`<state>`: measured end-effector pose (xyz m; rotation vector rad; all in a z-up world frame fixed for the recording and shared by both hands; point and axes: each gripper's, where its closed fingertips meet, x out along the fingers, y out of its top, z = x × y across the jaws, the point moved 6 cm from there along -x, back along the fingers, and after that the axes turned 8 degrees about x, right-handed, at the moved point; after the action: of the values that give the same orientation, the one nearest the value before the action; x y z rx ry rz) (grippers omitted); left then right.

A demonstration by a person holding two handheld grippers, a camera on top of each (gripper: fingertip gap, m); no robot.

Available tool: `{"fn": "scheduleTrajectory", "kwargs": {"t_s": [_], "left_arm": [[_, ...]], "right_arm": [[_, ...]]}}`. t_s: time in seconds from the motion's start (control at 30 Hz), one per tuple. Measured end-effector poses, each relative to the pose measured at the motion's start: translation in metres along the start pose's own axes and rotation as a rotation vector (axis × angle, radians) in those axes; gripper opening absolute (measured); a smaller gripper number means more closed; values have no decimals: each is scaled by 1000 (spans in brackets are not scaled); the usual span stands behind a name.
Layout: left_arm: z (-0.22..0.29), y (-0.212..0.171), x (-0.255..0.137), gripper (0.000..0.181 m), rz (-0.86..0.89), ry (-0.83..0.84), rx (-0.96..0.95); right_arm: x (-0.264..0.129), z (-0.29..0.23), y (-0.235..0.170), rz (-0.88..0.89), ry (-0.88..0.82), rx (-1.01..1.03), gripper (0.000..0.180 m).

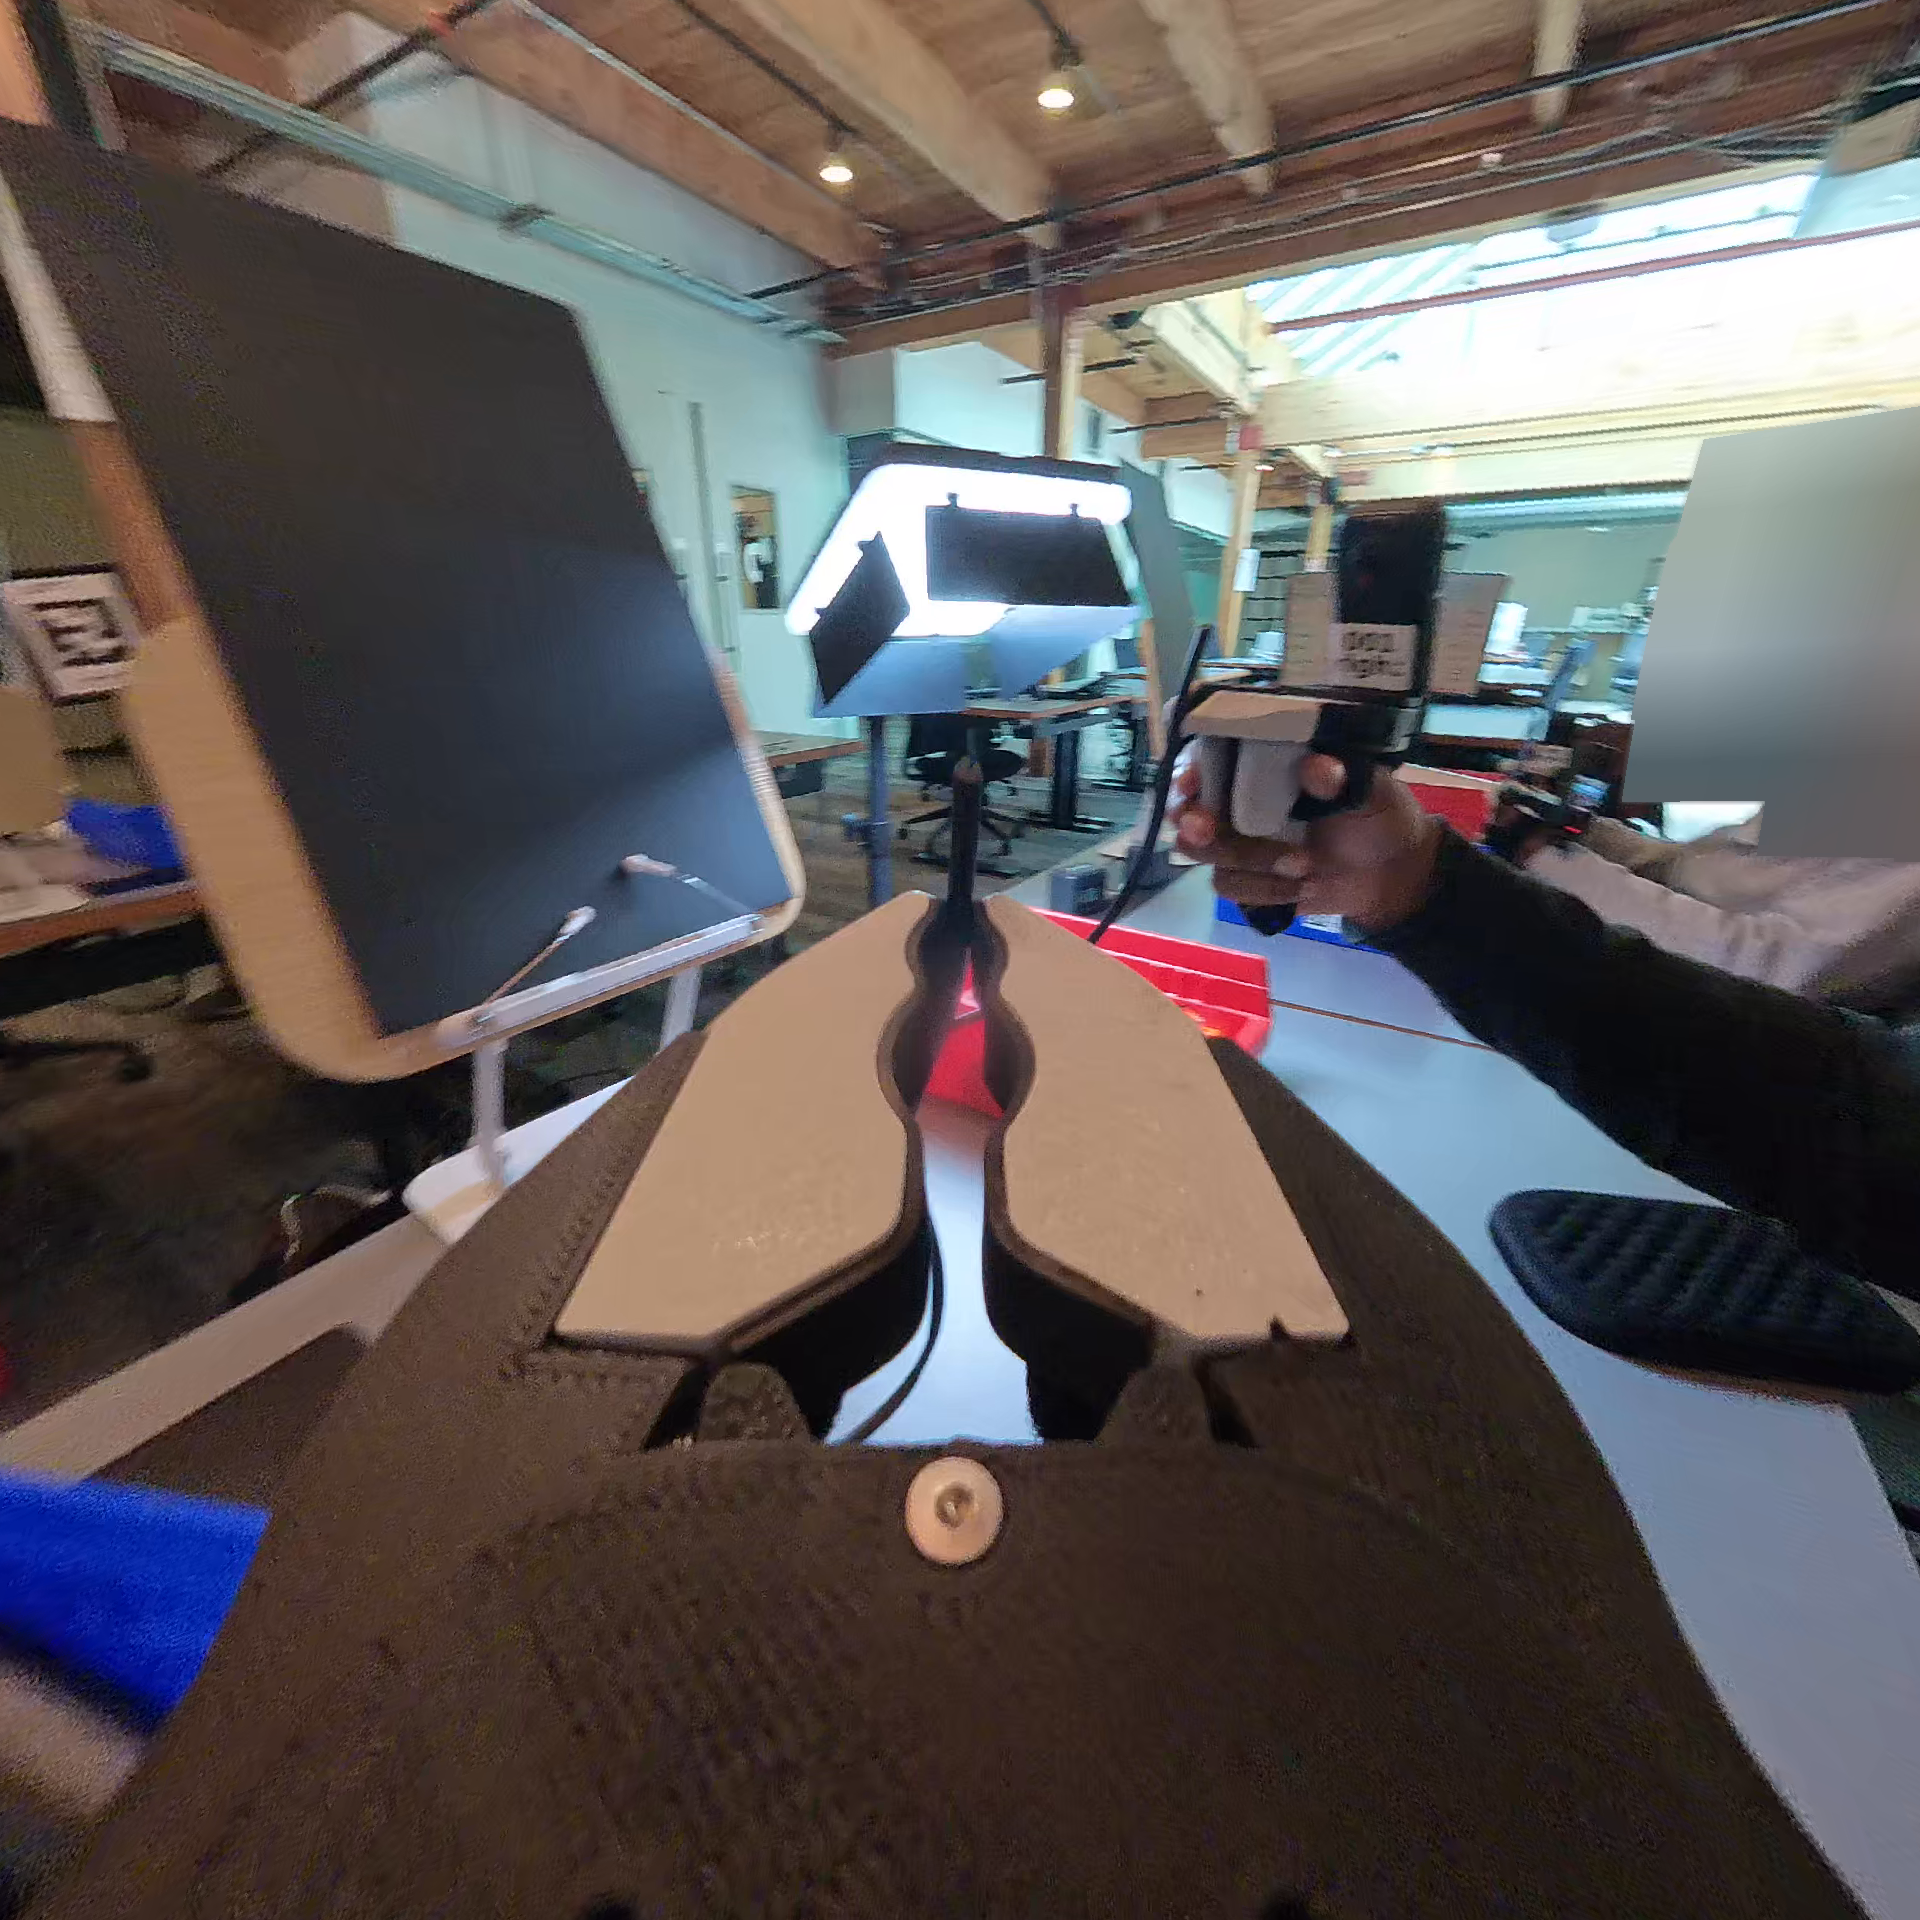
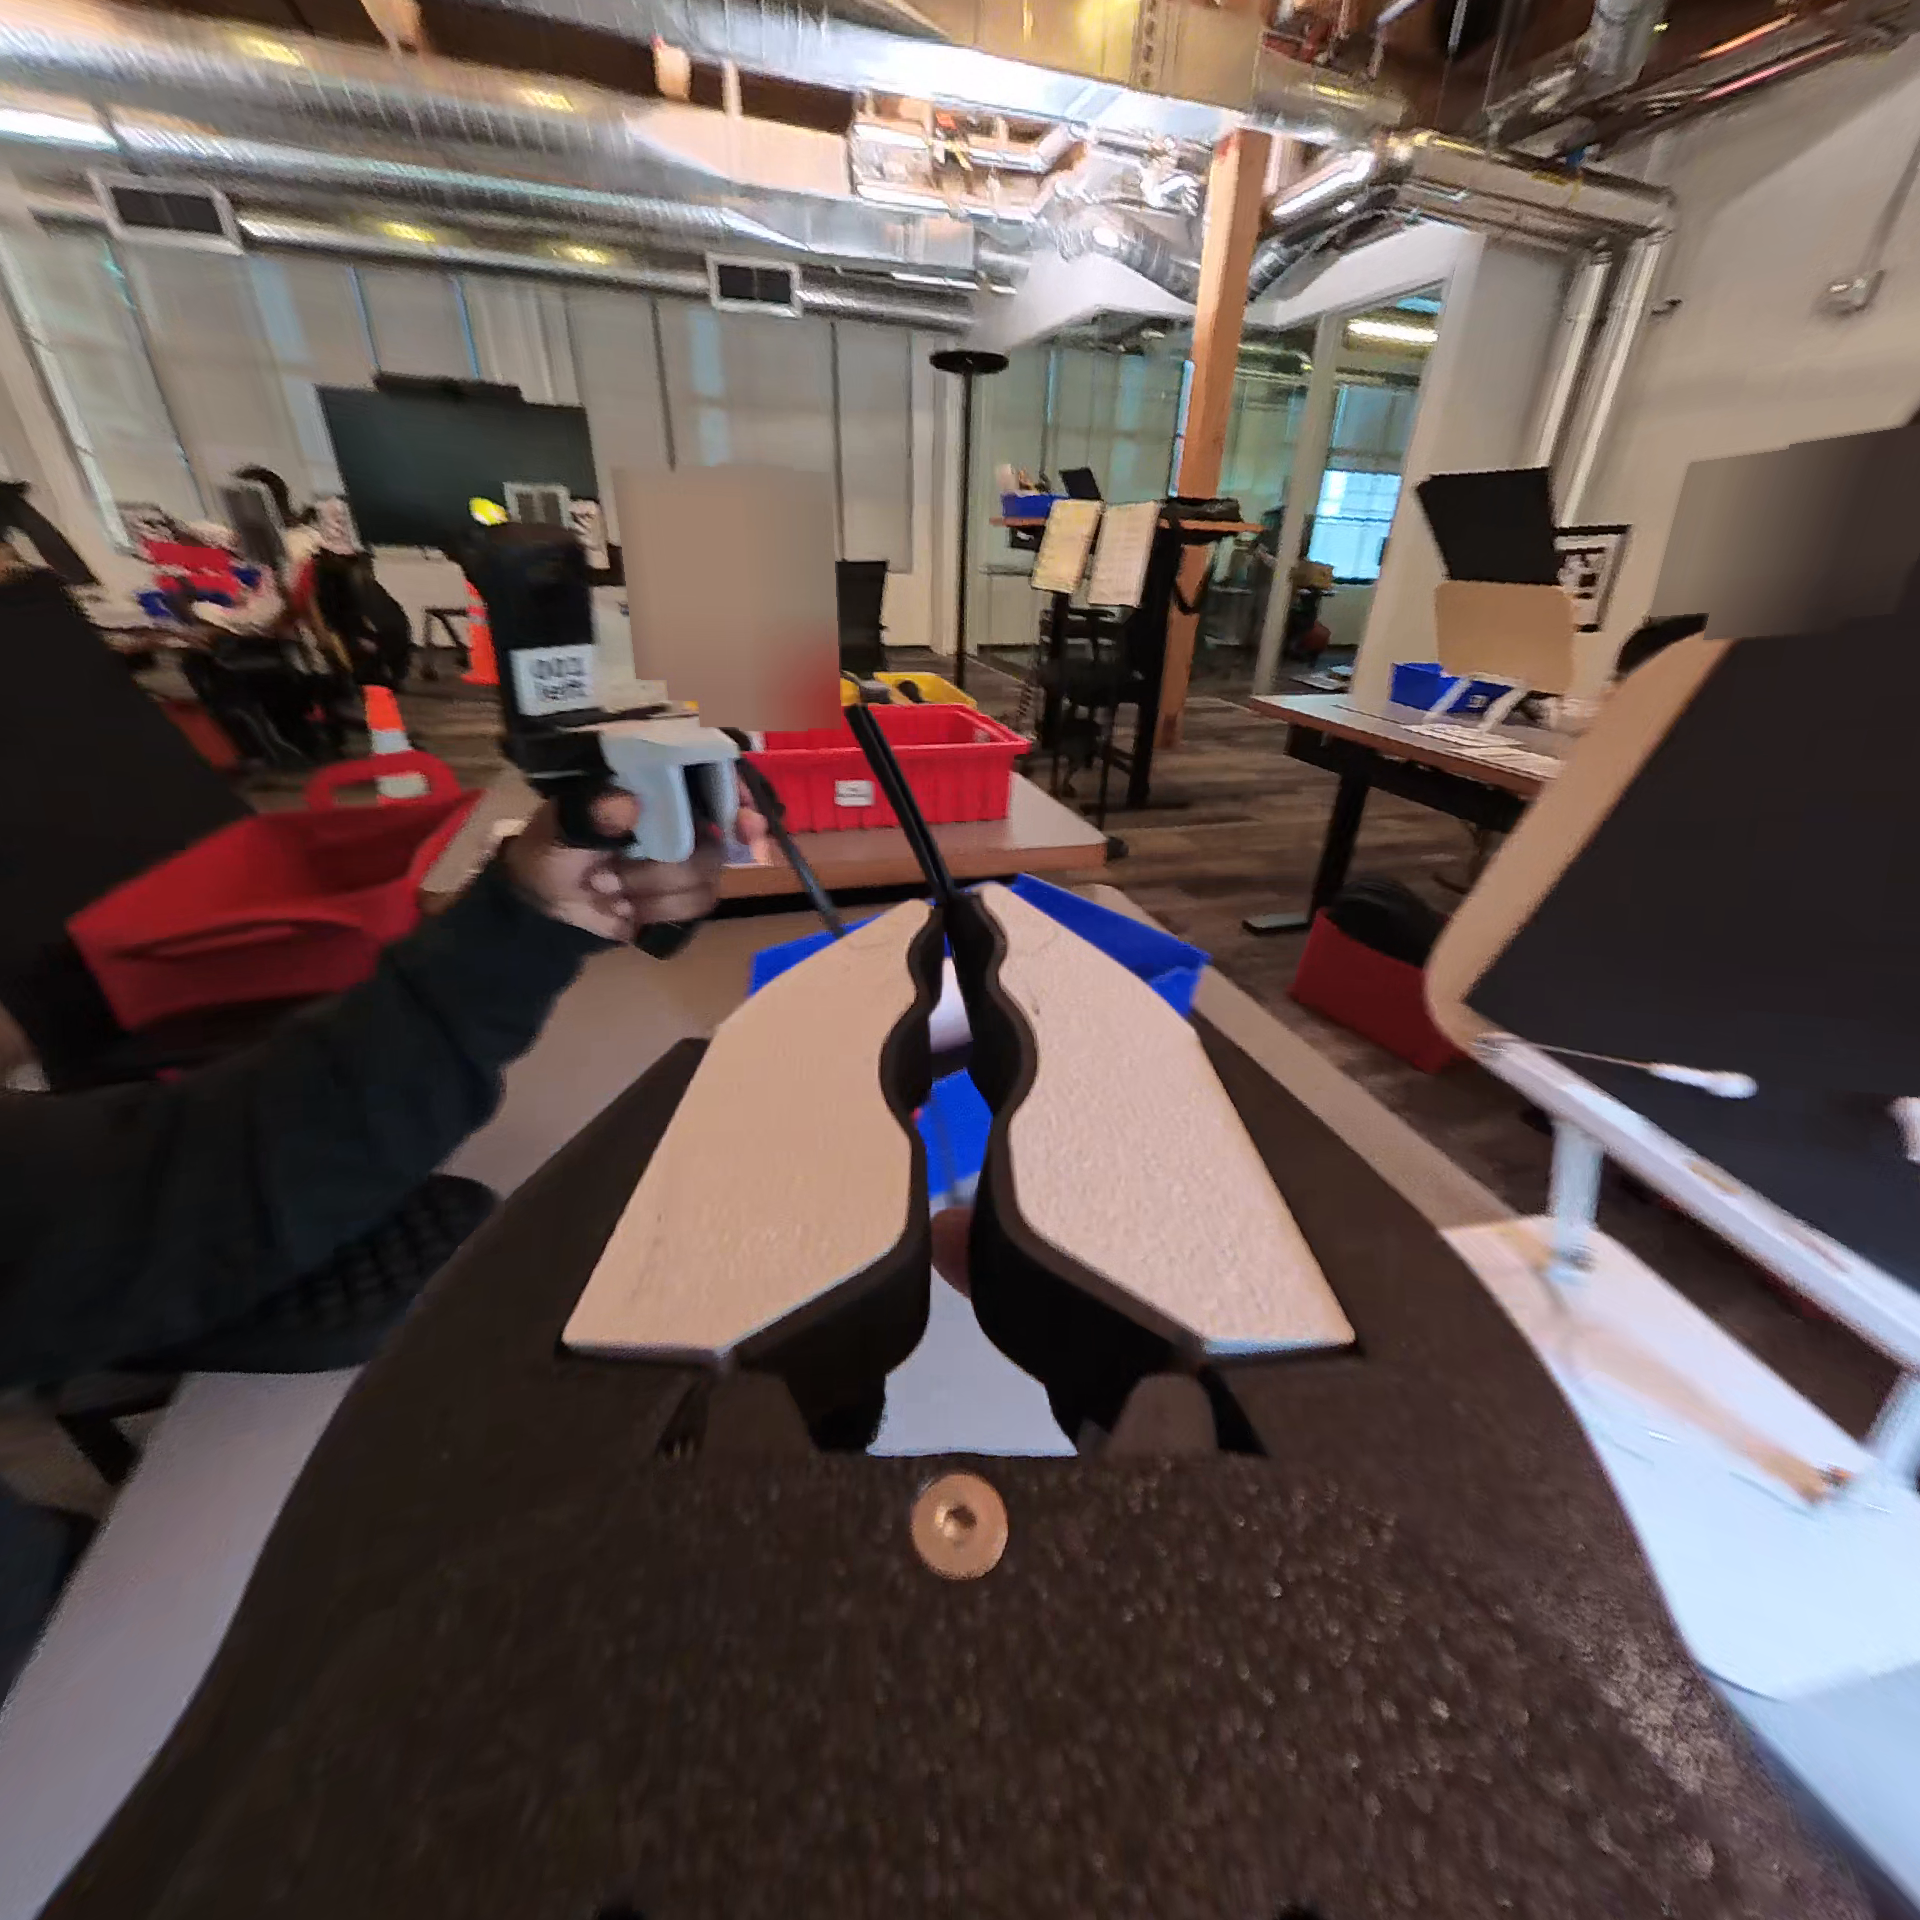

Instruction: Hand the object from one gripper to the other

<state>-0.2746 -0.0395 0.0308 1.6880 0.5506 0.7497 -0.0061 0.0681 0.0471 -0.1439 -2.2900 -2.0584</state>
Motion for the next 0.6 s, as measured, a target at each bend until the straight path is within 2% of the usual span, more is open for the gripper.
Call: {"fn": "scheduleTrajectory", "kwargs": {"t_s": [0.13,0.27,0.6], "left_arm": [[47,-5,44,4,-2,-193,41],[78,-20,72,4,-46,-301,46],[89,-28,82,4,-26,-376,-21]], "right_arm": [[21,-33,-30,29,116,99,2],[36,-54,-48,43,209,148,2],[35,-61,-58,22,255,158,1]]}}
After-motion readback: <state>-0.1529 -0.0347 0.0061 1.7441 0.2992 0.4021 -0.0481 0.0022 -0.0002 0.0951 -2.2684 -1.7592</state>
